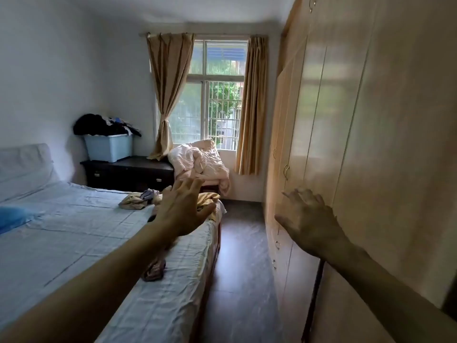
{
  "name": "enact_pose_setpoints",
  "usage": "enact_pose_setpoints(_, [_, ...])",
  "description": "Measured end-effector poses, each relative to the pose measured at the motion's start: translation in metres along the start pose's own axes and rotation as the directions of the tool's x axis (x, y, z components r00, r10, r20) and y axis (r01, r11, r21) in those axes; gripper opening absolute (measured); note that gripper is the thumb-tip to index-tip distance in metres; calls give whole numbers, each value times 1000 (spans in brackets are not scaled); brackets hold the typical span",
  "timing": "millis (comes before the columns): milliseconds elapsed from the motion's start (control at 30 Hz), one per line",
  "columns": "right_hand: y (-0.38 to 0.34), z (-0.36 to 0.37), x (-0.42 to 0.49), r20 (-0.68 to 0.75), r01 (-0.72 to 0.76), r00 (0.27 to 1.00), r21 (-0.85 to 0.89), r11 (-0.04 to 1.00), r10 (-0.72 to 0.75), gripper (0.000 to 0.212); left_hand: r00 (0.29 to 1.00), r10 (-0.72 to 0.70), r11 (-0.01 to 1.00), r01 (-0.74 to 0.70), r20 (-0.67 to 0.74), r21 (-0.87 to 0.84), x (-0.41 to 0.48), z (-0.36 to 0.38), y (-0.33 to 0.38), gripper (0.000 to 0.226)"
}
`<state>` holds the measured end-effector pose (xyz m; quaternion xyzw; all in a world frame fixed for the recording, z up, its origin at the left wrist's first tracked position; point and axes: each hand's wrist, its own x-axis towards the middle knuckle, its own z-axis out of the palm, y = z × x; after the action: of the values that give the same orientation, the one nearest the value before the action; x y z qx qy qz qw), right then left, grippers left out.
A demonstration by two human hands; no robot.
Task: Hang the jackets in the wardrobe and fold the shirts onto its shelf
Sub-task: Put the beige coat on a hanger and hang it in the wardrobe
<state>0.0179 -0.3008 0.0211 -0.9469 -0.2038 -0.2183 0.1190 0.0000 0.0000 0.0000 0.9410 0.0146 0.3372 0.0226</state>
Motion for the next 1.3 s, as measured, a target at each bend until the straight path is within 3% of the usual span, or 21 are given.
enact_pose_setpoints(267, [-37, 43, 84, -13, -1, 1000, -29, 1000, 1, 64, 999, -21, 999, 19, -42, -40, 53, 46, -69, 68])
enact_pose_setpoints(500, [-46, 91, 146, 29, 12, 1000, 5, 1000, -12, 63, 997, -71, 997, 72, 37, -33, 80, 98, -106, 79])
enact_pose_setpoints(667, [-38, 132, 198, 26, 44, 999, 62, 997, -46, 62, 990, -103, 995, 104, 92, -6, 116, 137, -118, 72])
enact_pose_setpoints(1100, [69, 219, 393, -35, 12, 999, 240, 971, -3, 61, 994, -42, 992, 29, 104, 119, 306, 257, -97, 84])
enact_pose_setpoints(1300, [97, 253, 469, -29, 27, 999, 232, 972, -21, 61, 991, -93, 996, 91, 96, 23, 377, 311, -108, 85])
